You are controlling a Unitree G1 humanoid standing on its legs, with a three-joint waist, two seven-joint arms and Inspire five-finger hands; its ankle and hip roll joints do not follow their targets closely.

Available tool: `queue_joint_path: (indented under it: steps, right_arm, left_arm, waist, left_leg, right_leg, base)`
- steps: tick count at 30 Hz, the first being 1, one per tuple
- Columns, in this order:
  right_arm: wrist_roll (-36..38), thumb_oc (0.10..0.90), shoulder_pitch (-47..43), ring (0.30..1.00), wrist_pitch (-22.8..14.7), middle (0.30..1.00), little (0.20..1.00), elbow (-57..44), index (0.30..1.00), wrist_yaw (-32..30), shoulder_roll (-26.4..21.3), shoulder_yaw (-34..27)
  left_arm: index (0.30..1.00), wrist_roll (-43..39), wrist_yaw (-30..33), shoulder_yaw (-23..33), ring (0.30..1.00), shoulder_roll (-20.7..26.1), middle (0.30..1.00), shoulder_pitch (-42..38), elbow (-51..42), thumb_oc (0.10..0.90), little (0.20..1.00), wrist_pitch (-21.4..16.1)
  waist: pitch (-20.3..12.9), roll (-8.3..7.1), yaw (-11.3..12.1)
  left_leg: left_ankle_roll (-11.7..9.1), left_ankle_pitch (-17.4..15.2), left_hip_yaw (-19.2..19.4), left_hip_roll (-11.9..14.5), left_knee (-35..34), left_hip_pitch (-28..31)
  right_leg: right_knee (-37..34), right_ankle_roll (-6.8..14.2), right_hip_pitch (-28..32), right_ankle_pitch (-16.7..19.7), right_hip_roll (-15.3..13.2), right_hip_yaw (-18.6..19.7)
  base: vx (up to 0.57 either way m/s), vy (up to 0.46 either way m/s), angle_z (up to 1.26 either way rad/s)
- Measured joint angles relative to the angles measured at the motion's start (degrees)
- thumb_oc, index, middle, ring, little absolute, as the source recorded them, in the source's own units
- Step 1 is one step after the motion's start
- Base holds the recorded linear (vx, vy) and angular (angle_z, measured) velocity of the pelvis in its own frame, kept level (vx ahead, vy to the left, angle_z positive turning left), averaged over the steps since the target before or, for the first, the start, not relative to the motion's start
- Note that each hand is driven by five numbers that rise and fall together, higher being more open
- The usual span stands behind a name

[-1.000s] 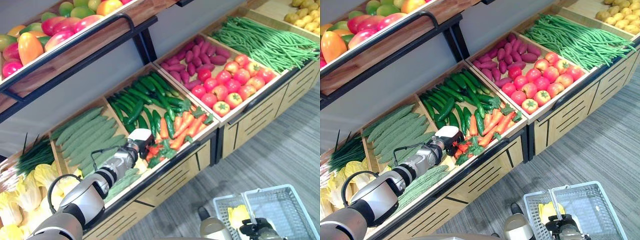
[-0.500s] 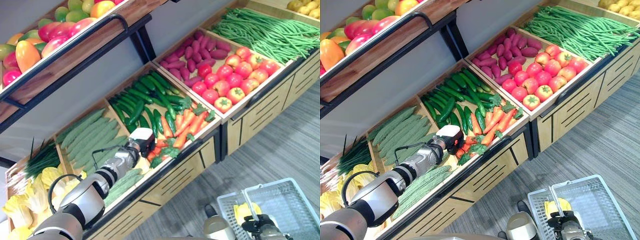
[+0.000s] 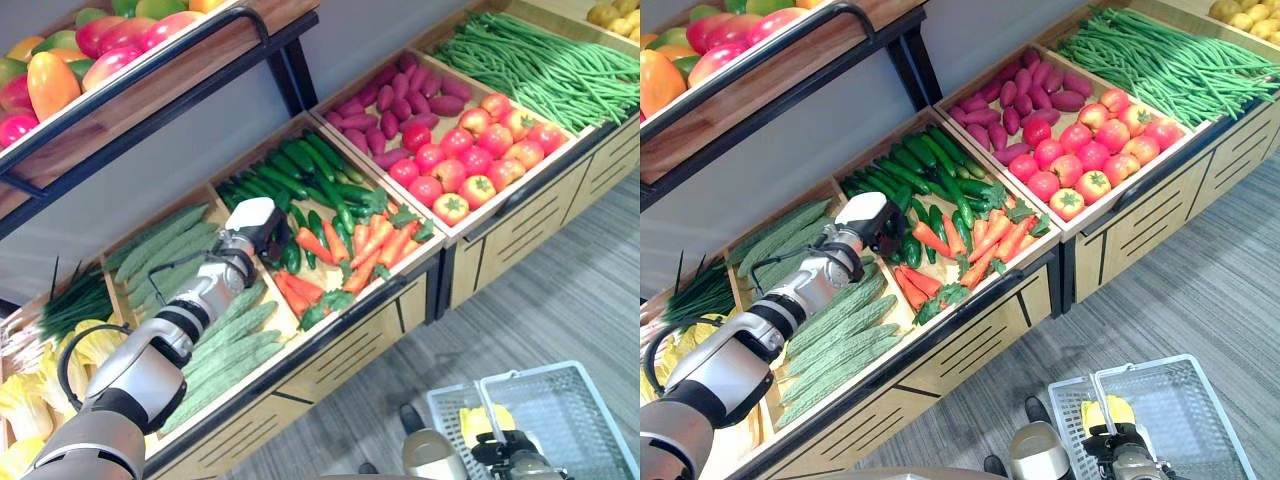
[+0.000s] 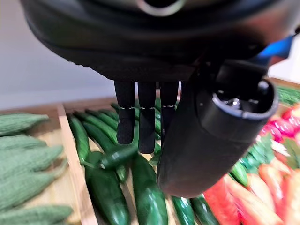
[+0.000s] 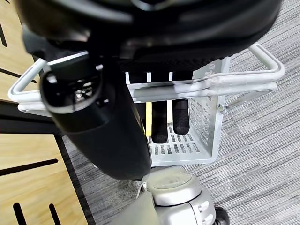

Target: Get the vegetables into the basket

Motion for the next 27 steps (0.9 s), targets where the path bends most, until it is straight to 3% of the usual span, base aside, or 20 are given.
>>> queue_joint_path:
  steps: [6,15,27]
  right_arm:
    - [0.0,0.400,0.1,0.300,0.0,0.300,0.300,0.2,0.300,0.2,1.9,0.1]
    - [0.0,0.400,0.2,0.300,0.5,0.300,0.300,1.3,0.300,1.1,3.5,0.2]
    - [0.0,0.400,1.1,0.300,0.6,0.300,0.300,1.3,0.300,1.6,4.2,1.8]
  left_arm:
    - [0.300,-2.4,0.6,0.1,0.300,1.4,0.300,0.1,-3.0,0.400,0.300,0.1]
    - [0.300,-6.4,1.4,2.5,0.300,8.6,0.300,0.4,-26.7,0.400,0.300,-1.4]
    - [0.300,-6.4,1.4,3.9,0.300,10.3,0.300,1.0,-28.5,0.400,0.300,-1.8]
  waist:
    - [-0.1,-2.37,1.8]
    - [-0.8,-5.58,5.3]
    - [-2.4,-6.76,6.2]
  left_leg:
    - [0.0,0.0,0.0,-0.1,0.0,0.3]
    - [0.0,0.0,-1.8,-0.1,0.0,0.4]
    - [0.1,0.0,-2.8,-0.1,0.0,0.5]
  right_leg:
    - [0.0,0.0,0.3,0.0,-0.2,-0.1]
    - [0.0,0.0,1.2,0.0,-0.5,-1.7]
    - [-0.3,0.0,1.4,0.0,-0.7,-2.6]
  base:
    - [0.00,0.000,0.00]
    - [0.01,-0.002,0.10]
    - [0.00,-0.001,0.04]
